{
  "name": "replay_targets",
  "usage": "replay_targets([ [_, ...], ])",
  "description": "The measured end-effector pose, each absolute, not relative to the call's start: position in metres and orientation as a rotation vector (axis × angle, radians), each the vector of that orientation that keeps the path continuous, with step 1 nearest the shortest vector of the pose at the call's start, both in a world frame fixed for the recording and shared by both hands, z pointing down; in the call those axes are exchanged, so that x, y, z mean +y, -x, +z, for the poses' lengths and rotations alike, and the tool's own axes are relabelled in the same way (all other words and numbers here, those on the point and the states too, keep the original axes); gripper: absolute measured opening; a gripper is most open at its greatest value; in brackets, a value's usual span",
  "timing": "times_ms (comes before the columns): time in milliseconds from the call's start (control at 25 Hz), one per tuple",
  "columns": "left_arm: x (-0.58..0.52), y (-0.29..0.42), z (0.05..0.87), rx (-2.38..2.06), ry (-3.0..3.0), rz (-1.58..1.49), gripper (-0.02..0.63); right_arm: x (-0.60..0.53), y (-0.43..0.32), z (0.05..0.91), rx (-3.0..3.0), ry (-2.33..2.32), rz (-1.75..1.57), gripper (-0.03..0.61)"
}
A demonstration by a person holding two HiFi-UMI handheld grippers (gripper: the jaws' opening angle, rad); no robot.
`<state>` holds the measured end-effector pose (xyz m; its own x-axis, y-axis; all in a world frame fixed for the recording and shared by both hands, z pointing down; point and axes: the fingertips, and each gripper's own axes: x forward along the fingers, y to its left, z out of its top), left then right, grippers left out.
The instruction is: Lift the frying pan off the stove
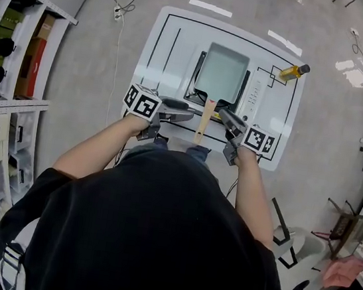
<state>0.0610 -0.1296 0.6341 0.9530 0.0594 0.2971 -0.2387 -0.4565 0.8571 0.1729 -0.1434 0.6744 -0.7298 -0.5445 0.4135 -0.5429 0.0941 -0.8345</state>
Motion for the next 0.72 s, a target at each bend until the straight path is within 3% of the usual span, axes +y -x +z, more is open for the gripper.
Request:
replay_targets([
  [720, -0.069, -0.098, 0.678, 0.079, -1.630, 0.250, 0.288, -0.133, -0.137, 0.702, 1.976, 0.653, -2.037, 0.198],
])
